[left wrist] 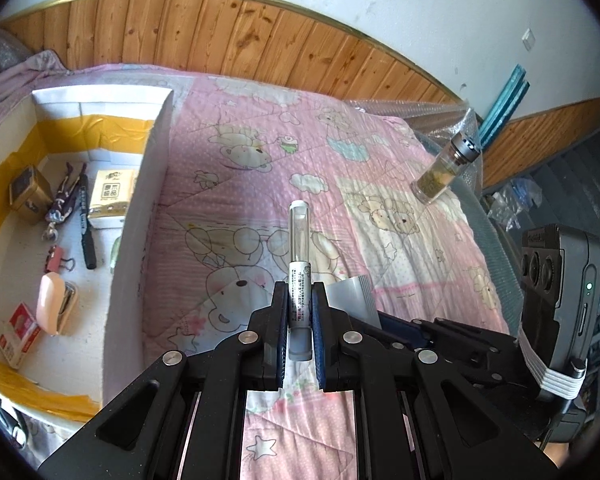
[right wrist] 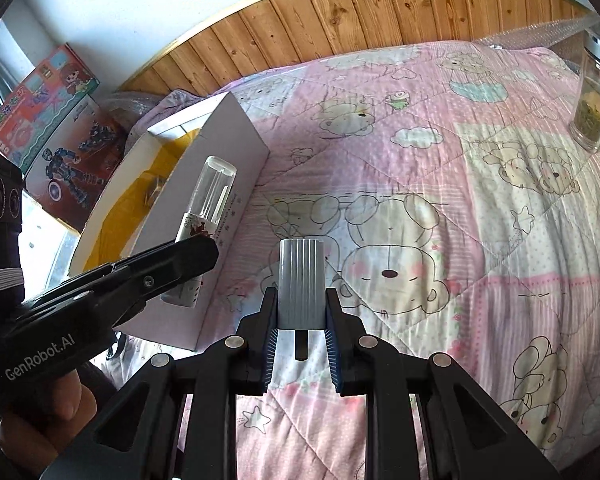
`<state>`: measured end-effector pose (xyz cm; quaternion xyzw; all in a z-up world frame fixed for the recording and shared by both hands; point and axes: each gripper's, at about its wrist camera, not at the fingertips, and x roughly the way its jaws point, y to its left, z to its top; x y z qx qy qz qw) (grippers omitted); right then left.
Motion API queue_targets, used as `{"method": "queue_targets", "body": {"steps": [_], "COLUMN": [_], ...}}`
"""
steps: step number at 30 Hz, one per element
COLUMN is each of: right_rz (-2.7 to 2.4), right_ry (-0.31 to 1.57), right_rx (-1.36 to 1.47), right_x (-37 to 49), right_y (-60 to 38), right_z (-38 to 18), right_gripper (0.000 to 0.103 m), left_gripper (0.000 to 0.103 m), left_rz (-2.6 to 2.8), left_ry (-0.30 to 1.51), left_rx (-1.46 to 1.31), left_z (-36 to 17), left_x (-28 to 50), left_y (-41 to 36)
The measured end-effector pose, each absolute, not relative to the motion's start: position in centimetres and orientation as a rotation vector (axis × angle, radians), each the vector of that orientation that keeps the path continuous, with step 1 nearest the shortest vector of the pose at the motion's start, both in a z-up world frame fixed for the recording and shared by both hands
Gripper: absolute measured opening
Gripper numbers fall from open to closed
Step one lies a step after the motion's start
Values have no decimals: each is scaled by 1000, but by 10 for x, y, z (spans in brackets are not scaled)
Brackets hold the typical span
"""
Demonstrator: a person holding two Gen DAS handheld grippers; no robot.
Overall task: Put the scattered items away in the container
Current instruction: 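Carry the glass tube with the left gripper while the right gripper carries the charger toward the box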
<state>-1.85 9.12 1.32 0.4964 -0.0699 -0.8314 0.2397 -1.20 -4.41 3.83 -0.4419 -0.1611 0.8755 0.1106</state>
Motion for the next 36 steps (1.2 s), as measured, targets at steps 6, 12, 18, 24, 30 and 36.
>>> {"method": "queue_targets", "body": {"steps": [6, 12, 18, 24, 30, 36], "right_rz": [-2267, -2248, -2231, -2214, -2194, -2167], "right_ry": [-156, -122, -88, -58, -27, 9], "right_rx": [1311, 1272, 1236, 1209, 1182, 1162], "right_x": [-4, 9, 19, 25, 29, 34], "right_y": [70, 48, 26, 7, -15, -38], "right_z": [34, 47, 60, 69, 77, 80], "right_gripper": [23, 23, 23, 23, 23, 23], "left_gripper": [11, 11, 11, 11, 11, 11], "left_rz": [2608, 2649, 2686, 2722, 2766, 2807], "left_ry": [-504, -541, -582, -612, -639, -656], "left_rx": [-1265, -1235, -1206, -1177, -1163, -1163], "left_z": [48, 56, 64, 71, 74, 76], "left_x": [9, 27, 37, 45, 52, 57], "left_y": [-68, -93, -116, -138, -162, -186]}}
